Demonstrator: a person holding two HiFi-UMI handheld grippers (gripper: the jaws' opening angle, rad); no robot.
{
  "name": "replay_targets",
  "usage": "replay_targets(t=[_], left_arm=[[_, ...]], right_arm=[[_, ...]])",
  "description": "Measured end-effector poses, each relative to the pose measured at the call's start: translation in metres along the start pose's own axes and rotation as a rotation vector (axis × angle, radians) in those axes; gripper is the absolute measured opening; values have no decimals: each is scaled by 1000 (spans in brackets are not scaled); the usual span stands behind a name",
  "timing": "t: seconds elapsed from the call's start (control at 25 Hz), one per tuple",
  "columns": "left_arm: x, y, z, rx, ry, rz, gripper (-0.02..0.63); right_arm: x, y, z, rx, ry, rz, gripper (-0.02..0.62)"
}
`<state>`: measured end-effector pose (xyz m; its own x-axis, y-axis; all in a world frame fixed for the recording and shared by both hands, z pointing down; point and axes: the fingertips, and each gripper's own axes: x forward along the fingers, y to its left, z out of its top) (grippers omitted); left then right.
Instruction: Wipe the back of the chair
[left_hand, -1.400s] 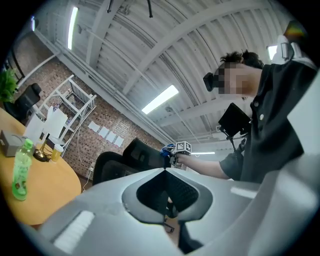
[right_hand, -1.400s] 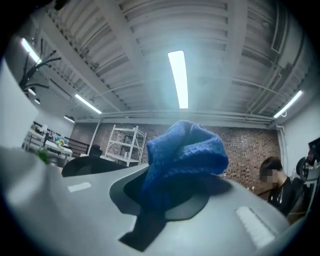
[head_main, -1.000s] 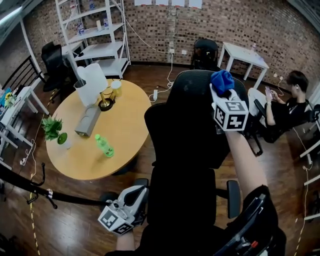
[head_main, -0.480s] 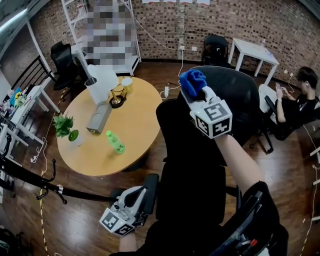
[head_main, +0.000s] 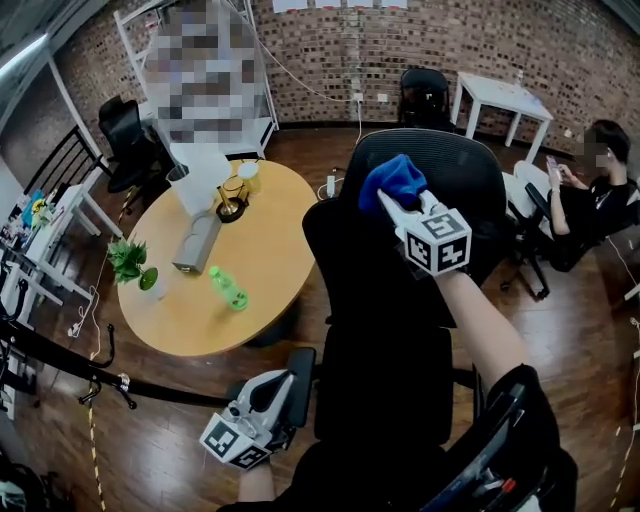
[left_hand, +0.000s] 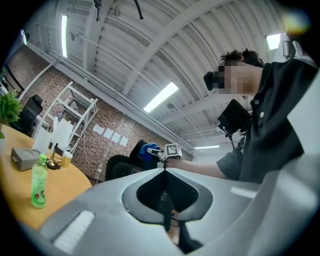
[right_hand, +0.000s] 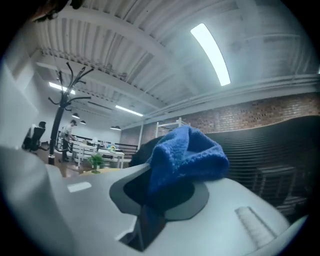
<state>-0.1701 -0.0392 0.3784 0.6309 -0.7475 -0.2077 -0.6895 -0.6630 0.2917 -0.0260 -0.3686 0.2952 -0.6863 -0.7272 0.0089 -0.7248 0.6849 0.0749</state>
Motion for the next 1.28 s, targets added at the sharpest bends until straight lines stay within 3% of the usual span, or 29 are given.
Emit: replay_targets(t=[0.12,0.52,0.92,1.16,1.28], left_arm=[[6,-1,-3,-1,5,-19,6],[28,-17,-16,-6,31,-110,6],[51,-25,-28,-42,44,-197,6],[60,-34,-32,-60,62,-247,6],[60,-35,-34,-75,66,-248,6]], right_arm=[[-20,-38,-11,23,3,-100,57],[-102,-115,-29,80,14,-306,57],[-203,-157,-71,77,108,-532,57],[-264,-181,-78,105,76,-738,57],[-255,-176,-100,113,141,-732,57]])
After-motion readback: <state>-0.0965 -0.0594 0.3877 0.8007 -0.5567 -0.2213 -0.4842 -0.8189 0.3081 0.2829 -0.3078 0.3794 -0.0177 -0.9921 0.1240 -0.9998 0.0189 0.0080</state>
